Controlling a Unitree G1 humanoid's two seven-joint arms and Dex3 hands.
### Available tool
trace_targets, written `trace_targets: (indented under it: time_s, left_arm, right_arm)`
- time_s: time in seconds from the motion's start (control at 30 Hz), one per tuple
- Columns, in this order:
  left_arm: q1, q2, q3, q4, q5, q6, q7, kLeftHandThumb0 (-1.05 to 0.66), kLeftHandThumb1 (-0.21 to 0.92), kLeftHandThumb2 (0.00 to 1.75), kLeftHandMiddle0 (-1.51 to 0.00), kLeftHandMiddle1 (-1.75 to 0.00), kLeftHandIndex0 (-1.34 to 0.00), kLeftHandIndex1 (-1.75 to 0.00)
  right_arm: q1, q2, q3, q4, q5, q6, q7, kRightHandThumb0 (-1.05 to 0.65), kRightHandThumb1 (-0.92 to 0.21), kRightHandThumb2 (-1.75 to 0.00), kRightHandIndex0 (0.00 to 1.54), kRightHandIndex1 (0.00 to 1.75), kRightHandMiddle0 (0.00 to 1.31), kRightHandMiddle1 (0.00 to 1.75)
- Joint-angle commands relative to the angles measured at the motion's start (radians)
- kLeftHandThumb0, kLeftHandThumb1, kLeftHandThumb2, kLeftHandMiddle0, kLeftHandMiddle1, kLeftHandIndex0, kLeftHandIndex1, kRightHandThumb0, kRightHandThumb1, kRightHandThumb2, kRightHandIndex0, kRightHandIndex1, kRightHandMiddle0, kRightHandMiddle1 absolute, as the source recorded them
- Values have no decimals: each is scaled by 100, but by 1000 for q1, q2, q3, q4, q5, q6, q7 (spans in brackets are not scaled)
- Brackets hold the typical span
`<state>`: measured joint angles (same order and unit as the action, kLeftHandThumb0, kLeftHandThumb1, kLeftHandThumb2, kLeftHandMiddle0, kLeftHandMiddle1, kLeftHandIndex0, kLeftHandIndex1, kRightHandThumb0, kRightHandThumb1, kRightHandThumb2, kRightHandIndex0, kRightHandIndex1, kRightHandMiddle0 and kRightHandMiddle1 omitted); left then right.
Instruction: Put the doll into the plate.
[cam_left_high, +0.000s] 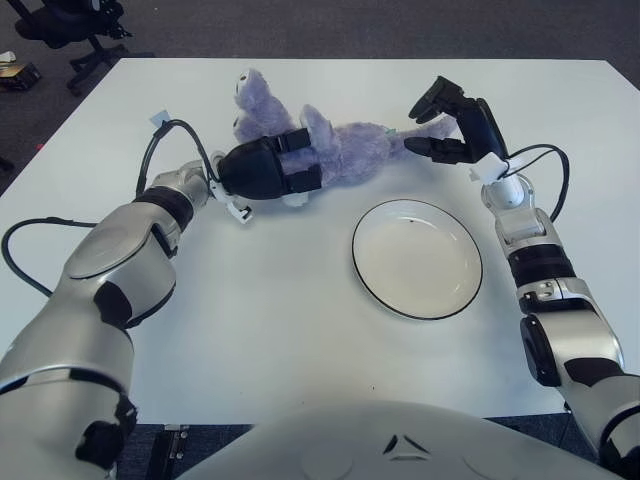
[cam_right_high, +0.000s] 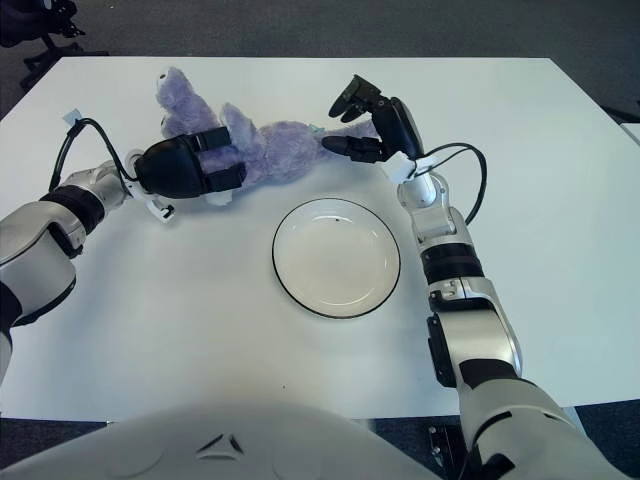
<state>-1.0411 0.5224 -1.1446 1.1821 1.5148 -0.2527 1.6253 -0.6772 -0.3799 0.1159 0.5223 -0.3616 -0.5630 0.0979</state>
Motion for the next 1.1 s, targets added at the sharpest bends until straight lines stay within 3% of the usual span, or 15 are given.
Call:
trace_targets:
  time_s: [0.0,0.37,0.5,0.73,0.93,1.07]
  left_arm:
    - [-1,-14,-31,14,17,-13,-11,-36,91,50,-66,-175,-23,-174]
    - [-9,-19,-38,-17,12,31,-11,-36,92,50,-67,-175,-22,-175]
    - [-9,-22,-31,-27,4,39,-11,-36,92,50,-67,-175,-22,-175]
    - [-20,-32,0,-74,-12,42,-11,-36,92,50,-64,-175,-22,-175]
    - [-19,-42,22,-86,-17,34,-11,-36,92,50,-62,-175,-21,-175]
    - [-20,-52,42,-95,-21,43,-11,-36,92,50,-61,-175,-22,-175]
  right_arm:
    - [-50,-22,19,-38,-31,18,14,-62,-89,0,41,52,31,57]
    - [-89,-7,41,-36,-43,17,9,-64,-90,0,45,38,33,51]
    - [-120,-15,66,-30,-40,37,66,-63,-90,0,44,36,34,50]
    - [-177,-21,114,15,-82,85,128,-59,-87,0,46,14,36,37]
    - [-194,-12,137,35,-99,113,134,-59,-86,0,46,6,37,31]
    - [-201,7,155,43,-100,184,168,-61,-84,0,44,2,36,26]
